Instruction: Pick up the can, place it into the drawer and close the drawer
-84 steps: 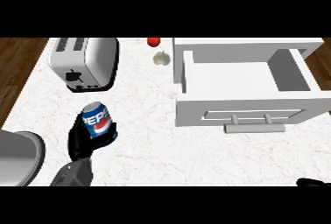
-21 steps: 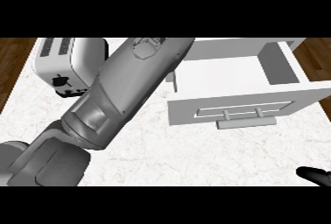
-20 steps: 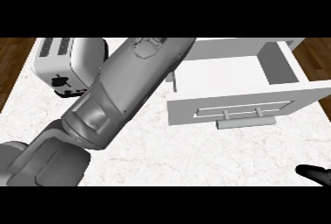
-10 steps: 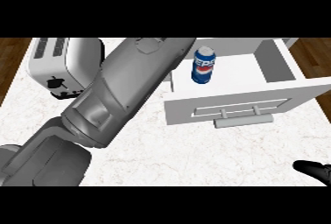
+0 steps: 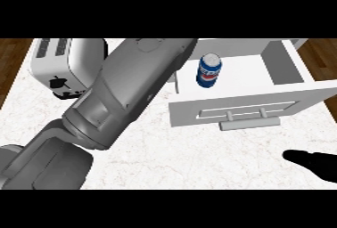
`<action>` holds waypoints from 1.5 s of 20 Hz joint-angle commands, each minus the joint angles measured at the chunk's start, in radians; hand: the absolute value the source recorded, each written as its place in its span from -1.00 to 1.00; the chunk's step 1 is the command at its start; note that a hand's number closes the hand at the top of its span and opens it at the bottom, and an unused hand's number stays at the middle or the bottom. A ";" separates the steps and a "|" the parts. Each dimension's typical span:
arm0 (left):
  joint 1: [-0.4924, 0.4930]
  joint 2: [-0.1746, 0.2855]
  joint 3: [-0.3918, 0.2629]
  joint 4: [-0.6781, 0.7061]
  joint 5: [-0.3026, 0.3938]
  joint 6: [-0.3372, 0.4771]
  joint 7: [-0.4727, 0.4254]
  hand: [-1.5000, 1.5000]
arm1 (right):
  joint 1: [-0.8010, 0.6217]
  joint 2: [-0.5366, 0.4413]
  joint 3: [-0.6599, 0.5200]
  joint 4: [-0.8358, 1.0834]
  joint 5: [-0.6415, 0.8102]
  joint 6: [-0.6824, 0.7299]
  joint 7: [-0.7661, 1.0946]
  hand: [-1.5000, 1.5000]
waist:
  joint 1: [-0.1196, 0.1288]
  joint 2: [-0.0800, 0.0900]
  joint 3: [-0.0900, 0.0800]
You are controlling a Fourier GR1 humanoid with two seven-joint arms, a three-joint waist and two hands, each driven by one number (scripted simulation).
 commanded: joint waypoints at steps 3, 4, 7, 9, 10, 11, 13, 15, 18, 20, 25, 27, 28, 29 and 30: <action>-0.010 0.000 0.026 0.012 0.045 0.005 -0.050 -1.00 | -0.049 -0.055 0.090 0.111 0.216 -0.007 -0.092 -1.00 | 0.015 0.003 0.000; -0.004 0.000 0.022 0.001 0.046 -0.011 -0.043 -1.00 | -0.069 -0.075 0.095 0.154 0.260 -0.012 -0.105 -1.00 | 0.040 -0.005 -0.001; -0.056 0.000 0.025 0.028 0.044 0.008 -0.031 -1.00 | -0.135 -0.079 0.178 0.196 0.376 -0.035 -0.091 -1.00 | 0.048 -0.004 -0.001; -0.054 0.000 0.034 0.053 0.036 -0.008 -0.050 -1.00 | -0.127 -0.077 0.195 0.260 0.417 -0.055 -0.145 -1.00 | 0.056 -0.005 -0.001; -0.031 0.000 0.015 0.028 0.048 0.009 -0.053 -1.00 | -0.159 -0.064 0.230 0.298 0.465 -0.072 -0.133 -1.00 | 0.055 -0.008 -0.001; -0.036 0.000 0.019 0.048 0.030 -0.010 -0.063 -1.00 | -0.172 -0.044 0.266 0.330 0.506 -0.092 -0.125 -1.00 | 0.073 -0.009 -0.001; -0.002 0.000 -0.008 0.022 0.047 0.010 -0.070 -1.00 | -0.220 -0.055 0.271 0.440 0.533 -0.100 -0.173 -1.00 | 0.058 -0.008 0.000; -0.051 0.000 0.008 0.048 0.021 -0.017 -0.055 -1.00 | -0.246 -0.024 0.311 0.527 0.619 -0.159 -0.179 -1.00 | 0.090 -0.010 -0.001; -0.039 0.012 0.013 0.043 0.019 -0.043 -0.043 -1.00 | -0.261 -0.031 0.311 0.658 0.686 -0.215 -0.230 -1.00 | 0.097 -0.014 -0.001; -0.011 0.017 0.026 0.038 0.026 -0.053 -0.055 -1.00 | -0.272 -0.003 0.368 0.710 0.763 -0.261 -0.238 -1.00 | 0.098 -0.016 -0.002; 0.012 0.048 0.039 0.012 0.013 -0.056 -0.035 -1.00 | -0.416 0.016 0.303 0.965 0.761 -0.336 -0.315 -1.00 | 0.109 -0.020 -0.001; -0.001 0.091 0.045 -0.005 0.008 -0.079 -0.004 -1.00 | -0.428 0.063 0.319 1.015 0.795 -0.394 -0.309 -1.00 | 0.106 -0.024 -0.002; 0.010 0.096 0.047 -0.002 0.004 -0.069 -0.019 -1.00 | -0.479 0.077 0.319 1.070 0.828 -0.422 -0.294 -1.00 | 0.113 -0.022 -0.002; 0.017 0.079 0.034 -0.017 -0.006 -0.058 -0.004 -1.00 | -0.514 0.086 0.319 1.107 0.857 -0.439 -0.272 -1.00 | 0.119 -0.025 -0.002; 0.017 0.078 0.035 -0.033 -0.008 -0.042 -0.005 -1.00 | -0.527 0.100 0.315 1.176 0.877 -0.476 -0.273 -1.00 | 0.128 -0.024 -0.002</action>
